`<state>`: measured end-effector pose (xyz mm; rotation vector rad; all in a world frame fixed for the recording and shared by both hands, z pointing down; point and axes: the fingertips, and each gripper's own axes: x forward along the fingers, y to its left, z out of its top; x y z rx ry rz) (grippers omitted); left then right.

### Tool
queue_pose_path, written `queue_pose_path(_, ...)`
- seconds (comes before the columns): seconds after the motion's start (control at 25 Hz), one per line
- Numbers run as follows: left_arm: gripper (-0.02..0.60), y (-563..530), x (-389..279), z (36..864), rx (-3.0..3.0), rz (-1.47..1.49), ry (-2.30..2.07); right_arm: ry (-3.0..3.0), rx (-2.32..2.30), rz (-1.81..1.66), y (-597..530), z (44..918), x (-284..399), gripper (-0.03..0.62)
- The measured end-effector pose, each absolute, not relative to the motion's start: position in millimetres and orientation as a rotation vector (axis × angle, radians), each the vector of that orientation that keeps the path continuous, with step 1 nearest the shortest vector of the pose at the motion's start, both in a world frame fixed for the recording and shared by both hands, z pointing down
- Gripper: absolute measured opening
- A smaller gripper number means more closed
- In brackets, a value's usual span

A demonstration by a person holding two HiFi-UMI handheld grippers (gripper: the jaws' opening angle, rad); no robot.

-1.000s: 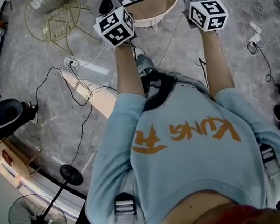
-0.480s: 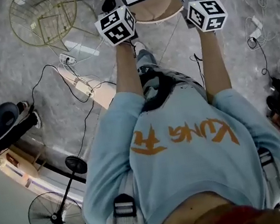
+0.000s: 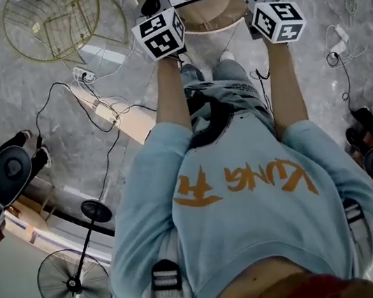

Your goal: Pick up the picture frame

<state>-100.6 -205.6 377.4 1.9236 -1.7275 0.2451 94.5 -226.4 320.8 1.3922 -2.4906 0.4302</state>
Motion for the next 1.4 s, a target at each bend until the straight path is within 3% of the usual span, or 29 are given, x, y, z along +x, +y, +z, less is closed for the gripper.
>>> queue_pose_path(0.48,0.020,-221.7,-87.8,444.6,1.725,0.316,-1.742,-2.457,1.227,0.597,-278.2,391.7,90.6,-0.002)
queue_pose_path(1.4,0.020,-230.4,-88.7,621.1,1.618,0.428,-1.614,-2.259,0.989,0.769,-264.8,588.1,67.0,-0.002)
